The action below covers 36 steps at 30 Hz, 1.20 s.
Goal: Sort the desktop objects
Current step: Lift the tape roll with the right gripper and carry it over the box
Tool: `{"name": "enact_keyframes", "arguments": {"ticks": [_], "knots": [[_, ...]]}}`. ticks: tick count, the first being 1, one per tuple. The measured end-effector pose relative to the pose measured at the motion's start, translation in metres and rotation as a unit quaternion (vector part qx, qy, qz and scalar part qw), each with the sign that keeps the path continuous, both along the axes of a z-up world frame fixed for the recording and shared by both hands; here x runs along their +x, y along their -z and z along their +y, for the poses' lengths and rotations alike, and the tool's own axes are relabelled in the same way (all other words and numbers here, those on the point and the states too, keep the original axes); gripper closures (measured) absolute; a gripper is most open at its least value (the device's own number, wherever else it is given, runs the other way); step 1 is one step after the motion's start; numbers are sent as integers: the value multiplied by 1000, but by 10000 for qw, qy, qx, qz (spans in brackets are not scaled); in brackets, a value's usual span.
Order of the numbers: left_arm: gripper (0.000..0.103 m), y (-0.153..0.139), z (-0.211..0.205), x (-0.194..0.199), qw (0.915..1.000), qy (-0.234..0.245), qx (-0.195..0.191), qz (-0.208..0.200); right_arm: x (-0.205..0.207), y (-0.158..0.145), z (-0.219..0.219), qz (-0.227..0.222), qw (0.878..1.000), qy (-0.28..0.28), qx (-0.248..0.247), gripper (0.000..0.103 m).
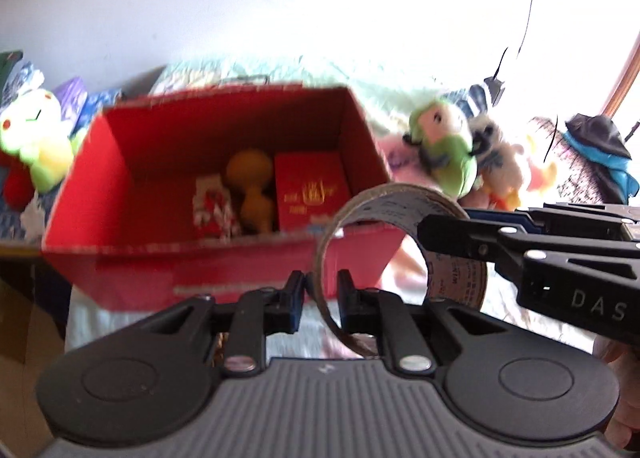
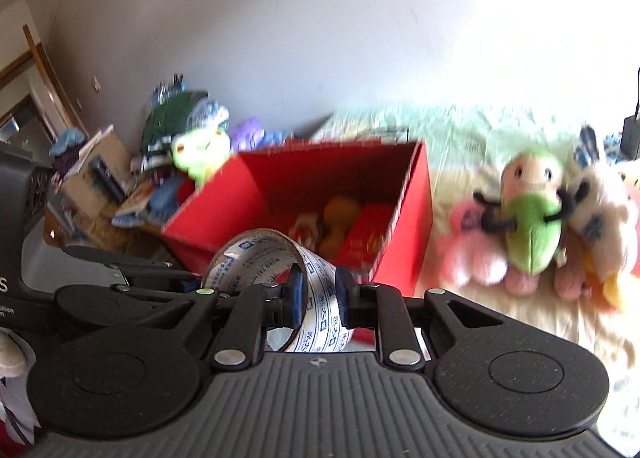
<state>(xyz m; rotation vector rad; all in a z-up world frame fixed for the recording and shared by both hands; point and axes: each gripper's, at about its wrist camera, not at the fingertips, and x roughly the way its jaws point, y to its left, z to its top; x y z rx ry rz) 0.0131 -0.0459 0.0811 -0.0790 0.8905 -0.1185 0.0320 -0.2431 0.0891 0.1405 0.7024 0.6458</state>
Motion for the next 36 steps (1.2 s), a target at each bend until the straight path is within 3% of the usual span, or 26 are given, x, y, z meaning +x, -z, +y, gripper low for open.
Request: {"name": "enact_keyframes", "arguments": {"ticks": [9, 16, 24, 32, 36], "knots": [[92, -15, 37, 43, 9995, -101, 75, -289, 39, -7, 39, -214, 9993, 266, 152, 85], [92, -4, 85, 74, 9989, -309, 272, -204, 78, 2, 86, 65, 9999, 67, 143, 85], [92, 21, 137, 105, 9963, -591, 574, 239, 120, 29, 135, 943, 9949, -189, 303, 85], [92, 49, 160, 122, 9917, -617, 927, 651, 149, 55, 163, 1796, 9827, -353, 299, 85], [88, 49, 150, 123, 9867, -490, 1449, 551, 165, 71, 166, 2273, 9721, -506, 290, 88]]}}
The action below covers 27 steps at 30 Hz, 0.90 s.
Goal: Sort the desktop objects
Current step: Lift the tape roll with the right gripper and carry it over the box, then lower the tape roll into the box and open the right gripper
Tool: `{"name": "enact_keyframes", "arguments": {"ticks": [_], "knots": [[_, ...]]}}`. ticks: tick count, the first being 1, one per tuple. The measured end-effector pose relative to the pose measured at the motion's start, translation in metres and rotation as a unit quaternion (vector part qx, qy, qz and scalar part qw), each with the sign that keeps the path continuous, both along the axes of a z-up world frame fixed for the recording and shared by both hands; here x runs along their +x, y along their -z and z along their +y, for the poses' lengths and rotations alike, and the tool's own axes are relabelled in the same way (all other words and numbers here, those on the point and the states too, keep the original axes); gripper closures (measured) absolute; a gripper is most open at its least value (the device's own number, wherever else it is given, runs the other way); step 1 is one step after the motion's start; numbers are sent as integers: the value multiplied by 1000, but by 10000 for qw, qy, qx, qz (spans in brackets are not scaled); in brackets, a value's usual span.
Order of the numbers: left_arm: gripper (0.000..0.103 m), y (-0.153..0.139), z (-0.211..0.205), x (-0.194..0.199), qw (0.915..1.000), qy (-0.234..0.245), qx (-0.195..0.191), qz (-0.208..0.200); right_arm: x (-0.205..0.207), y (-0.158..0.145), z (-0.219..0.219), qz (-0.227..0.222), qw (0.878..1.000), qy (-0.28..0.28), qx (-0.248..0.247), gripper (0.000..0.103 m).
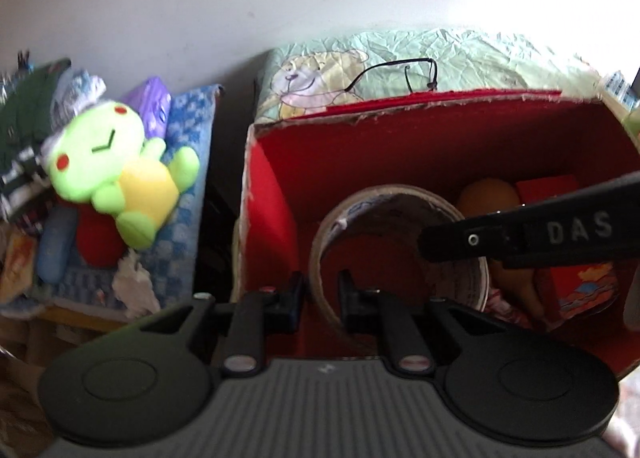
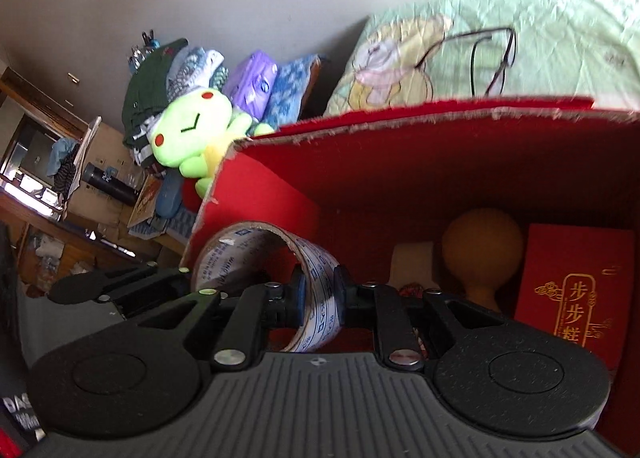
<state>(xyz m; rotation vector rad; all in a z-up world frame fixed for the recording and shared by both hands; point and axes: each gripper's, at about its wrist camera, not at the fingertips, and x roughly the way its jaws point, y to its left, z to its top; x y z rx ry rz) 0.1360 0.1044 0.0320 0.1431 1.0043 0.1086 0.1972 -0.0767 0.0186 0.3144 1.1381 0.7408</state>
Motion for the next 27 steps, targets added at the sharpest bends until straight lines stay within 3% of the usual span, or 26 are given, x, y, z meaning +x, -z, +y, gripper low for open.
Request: {"name": "enact_keyframes", "arguments": {"ticks": [4, 10, 12, 27], "knots": [[85, 2, -5, 8, 9999, 19, 120, 34, 10, 14, 1, 435, 9990, 6, -94, 92], [86, 12, -16, 17, 9990, 266, 363, 70, 8, 18, 5, 564, 9969, 80, -542, 94], [85, 14, -16, 20, 9992, 311, 192, 162, 8, 18, 1, 564, 9961, 231, -636, 94], [83, 26, -13, 41, 9993, 287, -28, 244, 13, 26, -20, 816, 9927, 749, -474, 94]]}}
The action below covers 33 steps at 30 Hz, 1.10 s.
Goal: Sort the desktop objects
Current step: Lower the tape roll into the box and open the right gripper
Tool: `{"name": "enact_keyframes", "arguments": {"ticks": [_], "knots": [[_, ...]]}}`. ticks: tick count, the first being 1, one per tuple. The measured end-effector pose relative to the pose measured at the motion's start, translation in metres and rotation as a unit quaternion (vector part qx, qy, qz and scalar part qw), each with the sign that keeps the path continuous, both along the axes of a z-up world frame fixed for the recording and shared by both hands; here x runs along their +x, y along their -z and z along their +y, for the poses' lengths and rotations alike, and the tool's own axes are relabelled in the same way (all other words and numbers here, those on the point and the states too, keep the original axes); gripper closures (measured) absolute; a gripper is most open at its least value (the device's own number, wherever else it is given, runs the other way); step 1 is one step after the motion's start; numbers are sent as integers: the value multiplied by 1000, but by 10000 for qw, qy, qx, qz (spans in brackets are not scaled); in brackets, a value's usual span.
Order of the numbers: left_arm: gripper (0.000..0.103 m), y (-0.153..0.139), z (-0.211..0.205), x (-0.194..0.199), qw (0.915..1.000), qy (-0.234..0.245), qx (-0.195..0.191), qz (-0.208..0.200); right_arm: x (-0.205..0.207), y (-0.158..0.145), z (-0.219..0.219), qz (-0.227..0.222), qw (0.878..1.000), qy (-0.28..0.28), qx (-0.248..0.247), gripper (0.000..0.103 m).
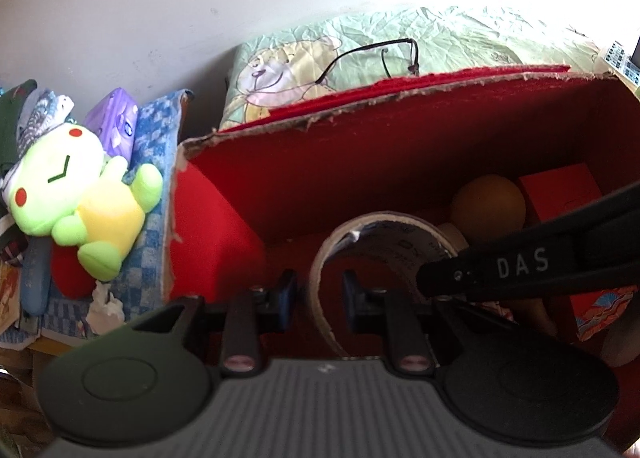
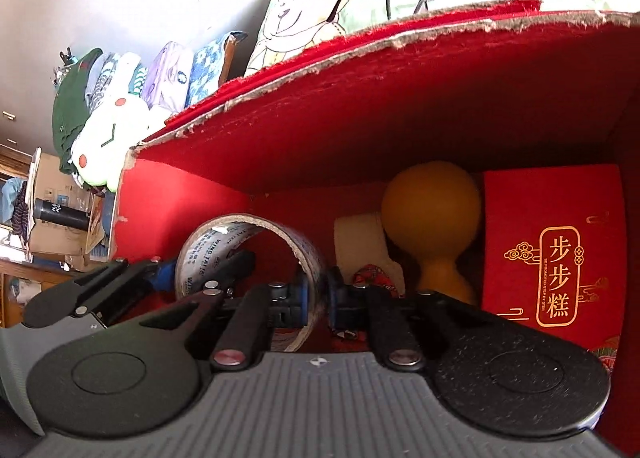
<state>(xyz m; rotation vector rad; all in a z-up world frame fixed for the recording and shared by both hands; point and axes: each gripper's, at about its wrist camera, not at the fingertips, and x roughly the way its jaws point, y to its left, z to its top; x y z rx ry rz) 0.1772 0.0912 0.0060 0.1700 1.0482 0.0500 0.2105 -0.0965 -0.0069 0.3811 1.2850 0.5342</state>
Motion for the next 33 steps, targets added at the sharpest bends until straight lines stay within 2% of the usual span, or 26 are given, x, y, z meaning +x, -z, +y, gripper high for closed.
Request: {"name": "enact_keyframes", "arguments": {"ticks": [8, 11, 16, 19, 26, 33], "knots": [[82, 1, 2, -3, 9997, -57, -112, -204, -3, 0, -12, -1, 9998, 90, 163, 91], [73, 1, 3, -4, 9993, -111, -178, -298, -5, -3, -14, -130, 9996, 177, 202, 88], [73, 0, 4, -5, 9989, -116, -257, -367, -5, -3, -17, -160, 9992, 272, 264, 88], [68, -1, 5, -5, 9987, -122, -308, -399, -4, -4, -16, -176, 9989, 308, 298, 88], [67, -1, 6, -6, 9985, -140, -334, -423, -11, -12, -23, -546, 9971, 342, 398, 88], [64, -2, 5, -5, 9986, -82, -364, -364, -13, -15, -33, -707, 9938, 580, 631, 88]]}}
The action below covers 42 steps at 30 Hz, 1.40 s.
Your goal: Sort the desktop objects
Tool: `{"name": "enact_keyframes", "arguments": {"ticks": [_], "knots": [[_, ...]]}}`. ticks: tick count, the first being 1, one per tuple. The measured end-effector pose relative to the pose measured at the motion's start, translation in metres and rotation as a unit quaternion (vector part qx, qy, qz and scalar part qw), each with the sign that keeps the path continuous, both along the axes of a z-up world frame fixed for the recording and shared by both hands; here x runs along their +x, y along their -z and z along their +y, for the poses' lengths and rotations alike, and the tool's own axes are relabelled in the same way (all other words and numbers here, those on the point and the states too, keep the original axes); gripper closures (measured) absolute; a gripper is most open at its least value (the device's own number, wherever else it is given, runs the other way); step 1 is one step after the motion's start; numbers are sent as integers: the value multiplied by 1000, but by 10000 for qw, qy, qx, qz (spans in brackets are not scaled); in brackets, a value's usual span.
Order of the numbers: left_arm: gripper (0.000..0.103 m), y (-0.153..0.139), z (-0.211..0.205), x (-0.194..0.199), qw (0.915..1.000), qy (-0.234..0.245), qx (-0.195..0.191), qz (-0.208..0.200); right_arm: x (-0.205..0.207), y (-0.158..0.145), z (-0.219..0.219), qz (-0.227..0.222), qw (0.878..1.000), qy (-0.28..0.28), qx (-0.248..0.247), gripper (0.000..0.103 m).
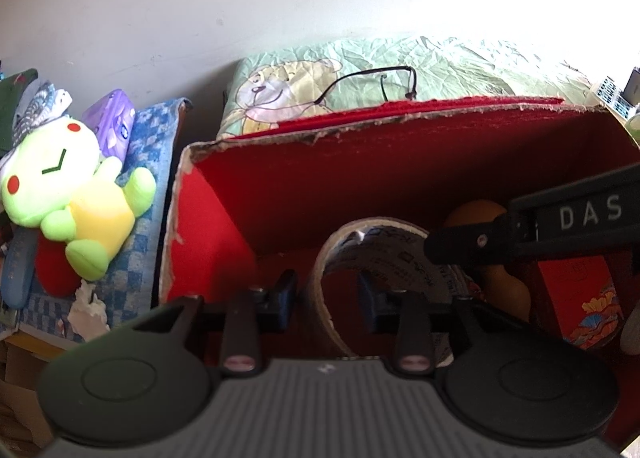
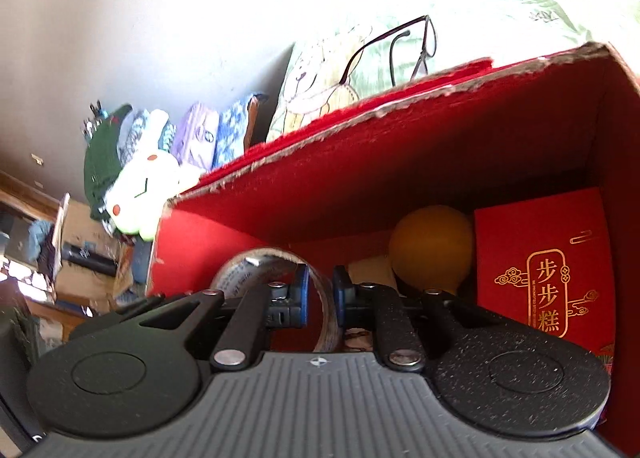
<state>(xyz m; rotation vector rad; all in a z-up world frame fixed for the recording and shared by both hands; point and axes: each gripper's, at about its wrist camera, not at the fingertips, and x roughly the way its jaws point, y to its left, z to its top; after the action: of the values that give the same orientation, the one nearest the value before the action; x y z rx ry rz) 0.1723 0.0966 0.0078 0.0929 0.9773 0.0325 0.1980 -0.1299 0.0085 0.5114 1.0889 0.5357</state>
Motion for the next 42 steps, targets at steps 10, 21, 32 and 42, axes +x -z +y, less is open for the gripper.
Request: {"name": "enact_keyframes", "arguments": {"ticks": [10, 21, 32, 42], "knots": [[62, -27, 10, -11, 9994, -74, -246, -250, 1, -1, 2, 37, 10000, 71, 54, 88], [62, -26, 8, -31, 9983, 371, -441, 107, 2, 1, 1, 117, 9999, 44, 63, 88], [53, -6, -2, -13, 9958, 446, -126, 794, 1, 2, 1, 172, 9998, 27, 95, 88], [55, 5, 3, 8, 9949, 327, -218, 924, 0, 0, 1, 124, 9999, 14, 61, 87]]}}
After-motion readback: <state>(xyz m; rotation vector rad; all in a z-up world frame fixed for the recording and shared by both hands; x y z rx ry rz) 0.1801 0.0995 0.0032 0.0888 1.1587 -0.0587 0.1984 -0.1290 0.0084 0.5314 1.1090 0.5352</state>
